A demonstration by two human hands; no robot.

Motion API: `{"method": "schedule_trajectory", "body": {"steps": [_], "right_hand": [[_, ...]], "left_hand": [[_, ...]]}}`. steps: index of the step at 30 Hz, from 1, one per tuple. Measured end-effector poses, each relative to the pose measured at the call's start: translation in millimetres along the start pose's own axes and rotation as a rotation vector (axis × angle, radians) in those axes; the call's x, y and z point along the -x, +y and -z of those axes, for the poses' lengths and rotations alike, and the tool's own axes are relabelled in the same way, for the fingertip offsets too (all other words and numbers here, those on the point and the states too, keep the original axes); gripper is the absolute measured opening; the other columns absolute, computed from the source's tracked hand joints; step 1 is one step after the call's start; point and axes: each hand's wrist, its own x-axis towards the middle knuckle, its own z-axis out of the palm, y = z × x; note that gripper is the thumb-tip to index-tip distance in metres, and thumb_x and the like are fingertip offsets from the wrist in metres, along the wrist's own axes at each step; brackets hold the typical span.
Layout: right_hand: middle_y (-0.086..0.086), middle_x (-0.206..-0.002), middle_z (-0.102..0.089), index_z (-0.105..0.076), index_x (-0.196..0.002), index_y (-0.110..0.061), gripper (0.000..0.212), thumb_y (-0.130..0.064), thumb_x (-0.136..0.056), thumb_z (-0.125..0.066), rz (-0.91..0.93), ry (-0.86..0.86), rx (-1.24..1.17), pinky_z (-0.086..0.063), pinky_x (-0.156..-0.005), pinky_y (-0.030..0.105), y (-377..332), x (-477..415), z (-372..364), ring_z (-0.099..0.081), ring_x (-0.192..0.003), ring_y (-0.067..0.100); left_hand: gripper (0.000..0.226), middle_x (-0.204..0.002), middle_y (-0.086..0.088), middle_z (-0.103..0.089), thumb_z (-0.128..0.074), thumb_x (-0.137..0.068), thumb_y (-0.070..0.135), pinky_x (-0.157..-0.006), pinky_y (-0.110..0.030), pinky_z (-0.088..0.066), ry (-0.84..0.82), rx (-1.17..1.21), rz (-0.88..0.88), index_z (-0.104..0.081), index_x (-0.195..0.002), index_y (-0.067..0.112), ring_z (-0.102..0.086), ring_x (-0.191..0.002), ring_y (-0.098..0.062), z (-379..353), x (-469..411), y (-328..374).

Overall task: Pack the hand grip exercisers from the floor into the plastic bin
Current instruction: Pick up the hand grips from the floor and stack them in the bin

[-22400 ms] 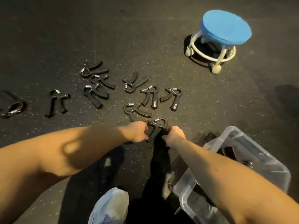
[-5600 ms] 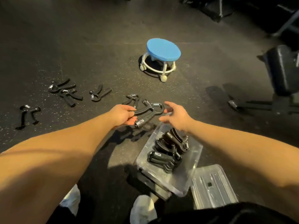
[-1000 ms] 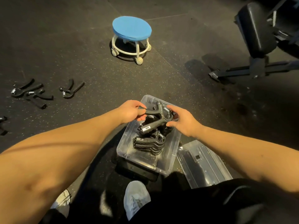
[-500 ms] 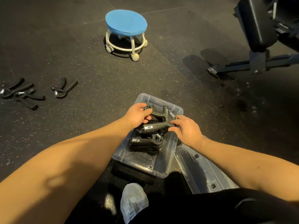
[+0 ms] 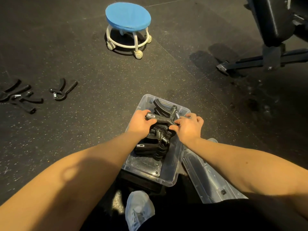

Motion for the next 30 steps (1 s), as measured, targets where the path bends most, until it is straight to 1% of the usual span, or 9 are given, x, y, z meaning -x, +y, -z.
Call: {"method": "schedule_trajectory", "body": {"steps": [4, 10, 12, 15, 18, 21, 25, 28, 30], "right_hand": [[-0.008, -0.103, -0.069, -0.077, -0.092, -0.029, 0.042, -0.063, -0.092, -0.052, -0.023, -0.079, 0.041, -0.016, -0.106, 0.044, -1, -8, -7, -0.03, -0.135, 0.023], [-0.007, -0.109, -0.068, -0.078, -0.096, -0.028, 0.03, -0.049, -0.096, -0.056, 0.006, -0.156, 0.064, -0.01, -0.111, 0.047, -3, -10, -20, -0.023, -0.142, 0.025], [-0.007, -0.11, -0.069, -0.078, -0.099, -0.028, 0.027, -0.045, -0.096, -0.057, 0.017, -0.153, 0.05, -0.009, -0.111, 0.048, -1, -10, -24, -0.023, -0.142, 0.025], [-0.007, -0.112, -0.068, -0.078, -0.102, -0.028, 0.027, -0.045, -0.096, -0.058, 0.033, -0.133, 0.056, -0.01, -0.112, 0.049, 0, -9, -25, -0.025, -0.142, 0.025], [-0.006, -0.115, -0.068, -0.077, -0.103, -0.028, 0.026, -0.045, -0.095, -0.059, 0.022, -0.151, 0.072, -0.012, -0.112, 0.048, 0, -9, -23, -0.024, -0.142, 0.023], [-0.007, -0.118, -0.065, -0.076, -0.103, -0.028, 0.029, -0.049, -0.092, -0.059, 0.046, -0.142, 0.136, -0.014, -0.11, 0.046, 0, -8, -19, -0.029, -0.14, 0.023], [-0.009, -0.109, -0.066, -0.074, -0.094, -0.027, 0.028, -0.051, -0.09, -0.06, 0.013, -0.012, 0.041, -0.019, -0.104, 0.042, -9, -7, -4, -0.039, -0.127, 0.023], [-0.004, -0.096, -0.068, -0.074, -0.09, -0.027, 0.027, -0.05, -0.09, -0.059, -0.024, 0.054, -0.074, -0.031, -0.098, 0.041, -30, -15, 20, -0.049, -0.116, 0.025], [0.001, -0.084, -0.068, -0.073, -0.085, -0.025, 0.026, -0.047, -0.09, -0.061, -0.036, 0.038, -0.195, -0.043, -0.093, 0.039, -54, -24, 40, -0.059, -0.104, 0.028]], "left_hand": [[0.047, -0.102, -0.005, -0.071, -0.064, -0.093, 0.03, -0.091, -0.039, -0.053, 0.003, -0.095, 0.052, -0.053, -0.138, 0.018, -0.067, -0.095, -0.022, -8, -4, 3], [0.041, -0.084, -0.004, -0.069, -0.061, -0.096, 0.023, -0.074, -0.04, -0.059, -0.031, -0.057, 0.118, -0.052, -0.135, 0.019, -0.066, -0.071, -0.016, -15, -9, -7], [0.046, -0.091, -0.003, -0.07, -0.062, -0.096, 0.023, -0.081, -0.04, -0.058, -0.017, -0.097, 0.098, -0.05, -0.14, 0.02, -0.068, -0.083, -0.018, -14, -9, -7], [0.056, -0.124, -0.006, -0.066, -0.061, -0.097, 0.026, -0.099, -0.039, -0.05, -0.027, -0.161, 0.084, -0.042, -0.149, 0.021, -0.062, -0.112, -0.024, -12, -9, -3], [0.061, -0.144, -0.004, -0.054, -0.061, -0.097, 0.029, -0.103, -0.037, -0.045, -0.044, -0.187, 0.097, -0.035, -0.153, 0.023, -0.054, -0.128, -0.027, -12, -9, -1], [0.065, -0.141, -0.003, -0.056, -0.063, -0.095, 0.029, -0.1, -0.037, -0.049, -0.057, -0.202, 0.097, -0.033, -0.153, 0.022, -0.058, -0.122, -0.025, -10, -7, -1], [0.058, -0.115, -0.005, -0.068, -0.063, -0.089, 0.022, -0.088, -0.044, -0.056, -0.056, -0.247, 0.083, -0.039, -0.142, 0.016, -0.069, -0.091, -0.025, 1, -1, 3], [0.055, -0.125, -0.006, -0.063, -0.062, -0.089, 0.018, -0.09, -0.045, -0.055, 0.006, -0.2, 0.078, -0.046, -0.141, 0.013, -0.069, -0.096, -0.029, 23, 5, 11], [0.043, -0.118, -0.006, -0.068, -0.058, -0.091, 0.017, -0.094, -0.041, -0.054, 0.081, -0.173, 0.088, -0.056, -0.134, 0.014, -0.069, -0.1, -0.027, 46, 11, 14]]}}
